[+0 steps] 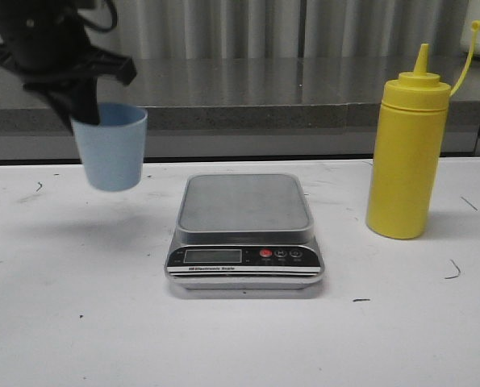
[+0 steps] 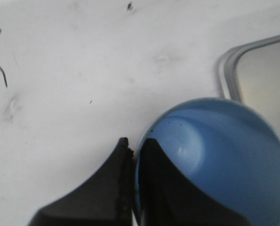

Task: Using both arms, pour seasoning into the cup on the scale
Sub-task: 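Lift the cup with the left gripper and set it on the scale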

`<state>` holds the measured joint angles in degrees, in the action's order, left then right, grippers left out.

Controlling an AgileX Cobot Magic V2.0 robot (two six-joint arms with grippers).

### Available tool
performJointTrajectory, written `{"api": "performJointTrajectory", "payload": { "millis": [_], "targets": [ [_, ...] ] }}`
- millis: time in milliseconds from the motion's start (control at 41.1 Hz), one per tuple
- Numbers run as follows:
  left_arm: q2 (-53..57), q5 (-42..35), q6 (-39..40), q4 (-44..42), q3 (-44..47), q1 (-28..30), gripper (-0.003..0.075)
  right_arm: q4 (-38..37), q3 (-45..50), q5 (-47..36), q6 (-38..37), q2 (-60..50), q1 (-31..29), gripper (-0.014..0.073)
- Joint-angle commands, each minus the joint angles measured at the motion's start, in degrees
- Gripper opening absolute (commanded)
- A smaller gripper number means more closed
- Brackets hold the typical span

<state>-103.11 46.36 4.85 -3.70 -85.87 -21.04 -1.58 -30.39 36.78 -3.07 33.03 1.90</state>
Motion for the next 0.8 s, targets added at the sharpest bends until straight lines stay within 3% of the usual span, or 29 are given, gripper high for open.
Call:
{"api": "performJointTrajectory", "payload": {
  "millis": [0,292,779],
  "targets": [
    [3.8,-0.96,0.2,1.03,-5.0,-3.37,-0.002,-0.92,-1.94,-3.48,0.64,0.54,0.16,0.0509],
    [-0.74,-2.71,0.31,3.04,-10.89,-10.03,-0.002,-0.92,-1.94,-3.48,0.64,0.54,0.16,0.0509],
    [-8.05,-3.79,0.31,7.7,-12.62,-11.05,-0.0019,-0.92,-1.94,-3.48,0.64,0.54,0.16,0.0509]
  ]
}}
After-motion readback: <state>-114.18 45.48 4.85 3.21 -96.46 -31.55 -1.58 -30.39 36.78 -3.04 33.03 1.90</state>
